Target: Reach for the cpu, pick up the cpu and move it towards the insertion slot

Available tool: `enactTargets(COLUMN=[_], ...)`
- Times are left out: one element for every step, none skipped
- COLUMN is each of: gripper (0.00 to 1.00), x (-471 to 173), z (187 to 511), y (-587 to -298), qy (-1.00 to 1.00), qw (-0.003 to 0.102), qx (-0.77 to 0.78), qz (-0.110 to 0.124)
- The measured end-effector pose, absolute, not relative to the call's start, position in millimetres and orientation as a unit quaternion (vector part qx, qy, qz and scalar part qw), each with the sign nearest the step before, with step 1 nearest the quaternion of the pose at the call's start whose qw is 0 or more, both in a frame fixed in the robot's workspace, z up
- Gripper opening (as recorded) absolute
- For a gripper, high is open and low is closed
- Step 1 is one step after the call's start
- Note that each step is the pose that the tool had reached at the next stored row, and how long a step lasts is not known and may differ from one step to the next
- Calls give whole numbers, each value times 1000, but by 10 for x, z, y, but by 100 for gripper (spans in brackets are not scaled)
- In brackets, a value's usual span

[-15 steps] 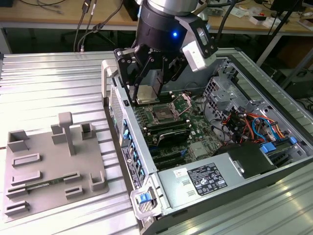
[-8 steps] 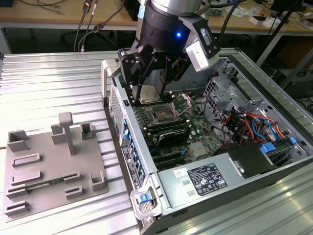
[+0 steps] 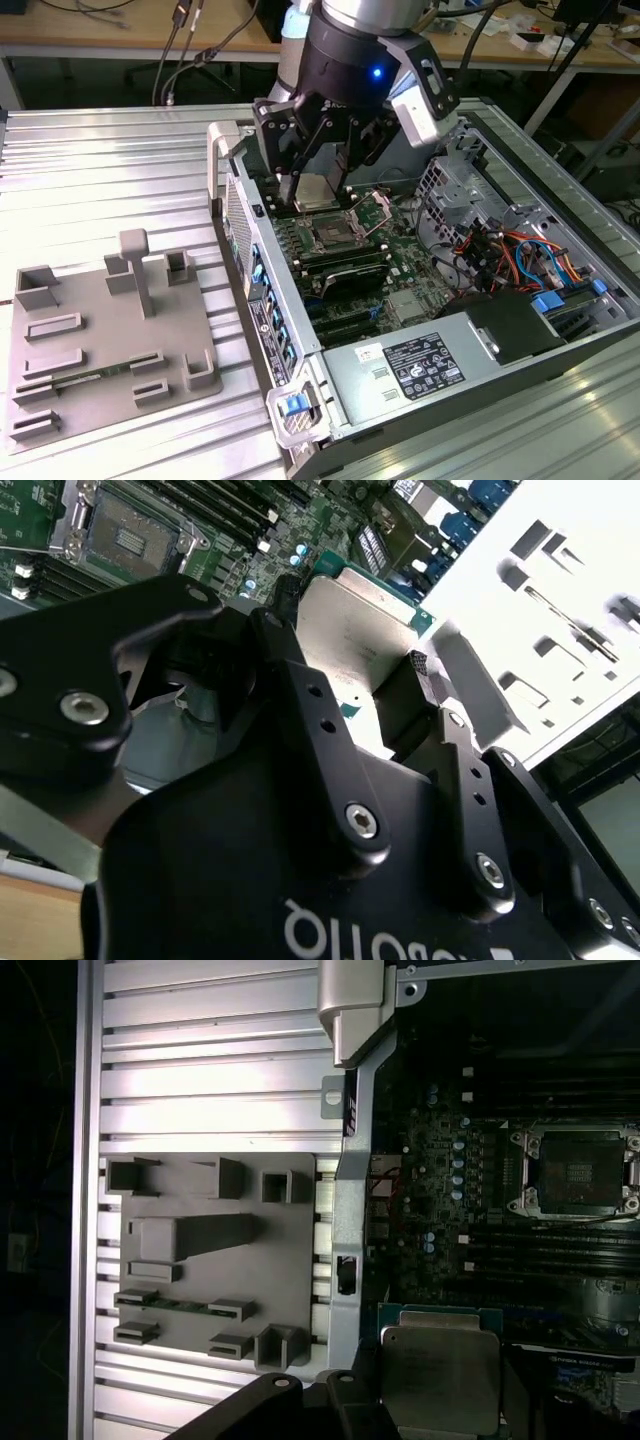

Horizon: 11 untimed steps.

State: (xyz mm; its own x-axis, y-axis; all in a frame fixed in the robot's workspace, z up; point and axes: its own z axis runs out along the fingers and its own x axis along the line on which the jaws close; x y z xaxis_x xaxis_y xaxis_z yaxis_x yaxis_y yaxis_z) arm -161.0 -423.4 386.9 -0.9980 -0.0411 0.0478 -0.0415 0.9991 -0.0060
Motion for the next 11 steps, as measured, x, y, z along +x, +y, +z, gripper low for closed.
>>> enactTargets(gripper=[55,55,55,55,55,55,55,55,55,55,55], x=[-1597,-1588,-1579,-1566,-1553,-1542,-1534,-1519,-1509,-1500,-1488], z=[3869,3868,3867,3867,3865,3864,3863,3862,3861,3860,3858], y=[-4234,-4234,-4234,-4234,-4234,-4233,-4233,-4232,-4232,-4232,-4231], qy=[-999,-999,-999,-999,-999,-999,-999,-999,-999,-999,-999], qw=[24,24,24,24,24,24,24,24,24,24,24], qx=[21,21,21,21,21,21,21,21,21,21,21], qz=[3,3,3,4,3,3,3,3,3,3,3])
